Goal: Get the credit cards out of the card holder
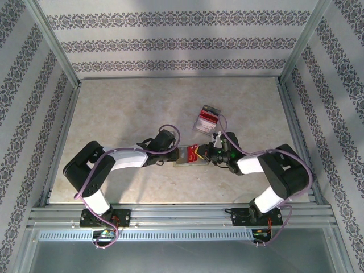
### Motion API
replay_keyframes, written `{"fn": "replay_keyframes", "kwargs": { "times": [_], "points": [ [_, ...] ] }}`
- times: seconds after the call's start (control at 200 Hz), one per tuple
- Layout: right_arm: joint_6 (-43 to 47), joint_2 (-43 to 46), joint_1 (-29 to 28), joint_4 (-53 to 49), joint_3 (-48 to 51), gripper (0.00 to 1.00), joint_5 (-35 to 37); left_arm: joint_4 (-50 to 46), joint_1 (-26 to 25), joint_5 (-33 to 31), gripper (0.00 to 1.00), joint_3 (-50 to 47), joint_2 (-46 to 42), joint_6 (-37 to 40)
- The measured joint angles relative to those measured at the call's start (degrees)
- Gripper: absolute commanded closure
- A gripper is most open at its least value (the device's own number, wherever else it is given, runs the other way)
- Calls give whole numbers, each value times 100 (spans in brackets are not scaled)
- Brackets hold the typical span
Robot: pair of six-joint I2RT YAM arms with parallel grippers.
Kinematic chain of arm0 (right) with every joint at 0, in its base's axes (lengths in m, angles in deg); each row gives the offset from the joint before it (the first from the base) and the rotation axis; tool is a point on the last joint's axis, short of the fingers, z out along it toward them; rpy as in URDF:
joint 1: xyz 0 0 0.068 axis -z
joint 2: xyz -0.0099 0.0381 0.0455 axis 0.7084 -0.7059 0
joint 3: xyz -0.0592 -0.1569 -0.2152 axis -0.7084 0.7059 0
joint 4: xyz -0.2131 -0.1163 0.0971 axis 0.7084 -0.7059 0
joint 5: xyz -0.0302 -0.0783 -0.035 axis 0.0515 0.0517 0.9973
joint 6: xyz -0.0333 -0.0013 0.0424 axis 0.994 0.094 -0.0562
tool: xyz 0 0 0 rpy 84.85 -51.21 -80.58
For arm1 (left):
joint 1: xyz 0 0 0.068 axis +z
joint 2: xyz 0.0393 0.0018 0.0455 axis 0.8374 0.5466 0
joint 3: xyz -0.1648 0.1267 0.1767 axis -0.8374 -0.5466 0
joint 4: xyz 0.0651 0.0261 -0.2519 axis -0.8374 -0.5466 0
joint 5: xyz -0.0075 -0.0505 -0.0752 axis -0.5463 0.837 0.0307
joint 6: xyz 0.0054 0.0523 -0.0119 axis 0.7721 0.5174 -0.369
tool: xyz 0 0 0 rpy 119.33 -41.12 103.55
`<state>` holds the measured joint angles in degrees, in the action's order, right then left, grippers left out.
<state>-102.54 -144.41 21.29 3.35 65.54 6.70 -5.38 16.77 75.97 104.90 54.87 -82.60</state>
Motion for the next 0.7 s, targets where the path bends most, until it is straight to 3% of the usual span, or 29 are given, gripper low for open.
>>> {"fn": "replay_keyframes", "kwargs": {
  "times": [0.36,0.515,0.7],
  "points": [
    [1475,1709,9,-3176,-817,95,868,-127,22,-83,75,0,-162,98],
    [2243,2020,11,-4378,-1475,97,1331,-173,44,-83,55,0,-291,170],
    [3294,2017,61,-5493,-2430,99,1908,-306,44,-166,19,0,-577,258]
  ]
}}
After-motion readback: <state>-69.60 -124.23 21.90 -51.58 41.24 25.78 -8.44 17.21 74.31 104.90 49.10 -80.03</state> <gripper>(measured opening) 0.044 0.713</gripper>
